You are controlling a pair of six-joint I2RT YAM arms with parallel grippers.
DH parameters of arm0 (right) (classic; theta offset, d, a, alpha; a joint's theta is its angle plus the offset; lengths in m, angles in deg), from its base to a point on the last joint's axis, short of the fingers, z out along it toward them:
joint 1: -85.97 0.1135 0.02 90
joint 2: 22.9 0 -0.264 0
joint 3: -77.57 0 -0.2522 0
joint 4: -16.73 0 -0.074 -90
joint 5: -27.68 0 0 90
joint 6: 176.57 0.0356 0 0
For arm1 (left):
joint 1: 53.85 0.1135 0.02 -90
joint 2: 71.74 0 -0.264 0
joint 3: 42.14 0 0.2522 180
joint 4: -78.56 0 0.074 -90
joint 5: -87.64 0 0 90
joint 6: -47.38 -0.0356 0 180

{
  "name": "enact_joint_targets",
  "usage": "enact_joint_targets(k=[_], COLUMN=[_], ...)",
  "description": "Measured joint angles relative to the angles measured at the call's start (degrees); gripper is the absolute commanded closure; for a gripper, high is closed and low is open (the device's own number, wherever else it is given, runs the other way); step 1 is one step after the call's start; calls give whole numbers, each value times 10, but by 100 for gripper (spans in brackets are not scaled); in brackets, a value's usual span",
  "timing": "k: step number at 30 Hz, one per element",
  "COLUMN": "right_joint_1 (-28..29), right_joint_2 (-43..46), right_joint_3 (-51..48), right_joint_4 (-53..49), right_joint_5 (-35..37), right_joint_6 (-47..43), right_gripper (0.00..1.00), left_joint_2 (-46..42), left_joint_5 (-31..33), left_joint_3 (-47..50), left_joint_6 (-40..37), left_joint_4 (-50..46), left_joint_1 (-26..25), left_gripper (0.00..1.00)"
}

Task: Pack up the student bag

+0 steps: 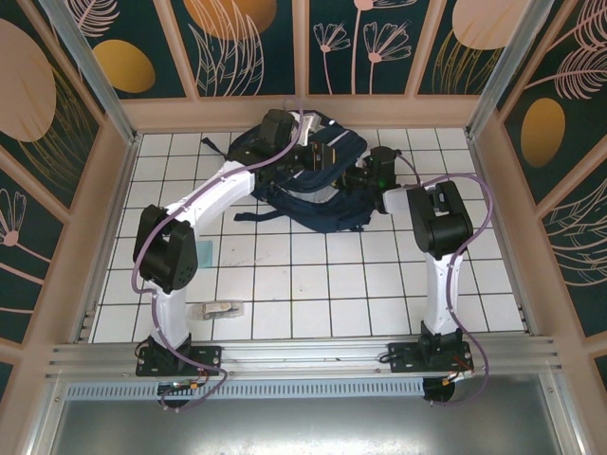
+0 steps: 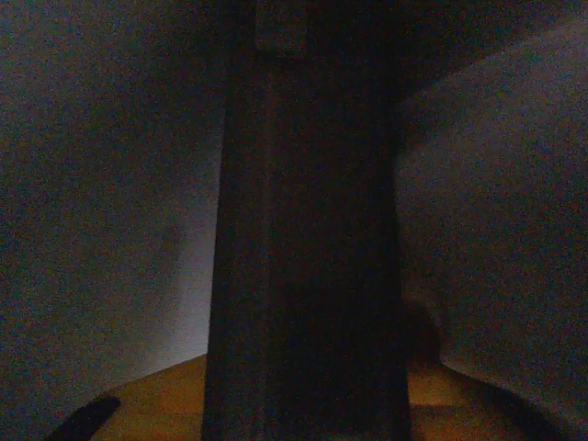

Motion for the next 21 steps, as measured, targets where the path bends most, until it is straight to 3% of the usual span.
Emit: enact_joint_targets(k=[4, 6, 13, 17, 20, 21], right_joint_1=[1, 2, 3, 3, 4, 4], right_joint_2=[7, 12, 26, 30, 30, 30], right_joint_3=[-5, -5, -8, -8, -8, -8], right_joint_4=[-5, -14, -40, -50, -51, -52], right_joint_5=[7, 10, 15, 17, 18, 19], right_joint_6=[-1, -4, -11, -17, -19, -19], right_gripper=[79, 79, 79, 79, 79, 79], left_joint_2=[-12, -28, -41, -19, 19, 33], left_joint_5=[114, 162, 303, 380, 449, 473], left_joint_3=[22, 50, 93, 84, 61, 55], left_joint_6=[-51, -79, -171, -218, -249, -259], left_joint_4=[-27, -33, -40, -42, -46, -47], left_joint_1=[-17, -33, -100, -113, -113, -113], left_gripper=[24, 1, 1, 1, 12, 25])
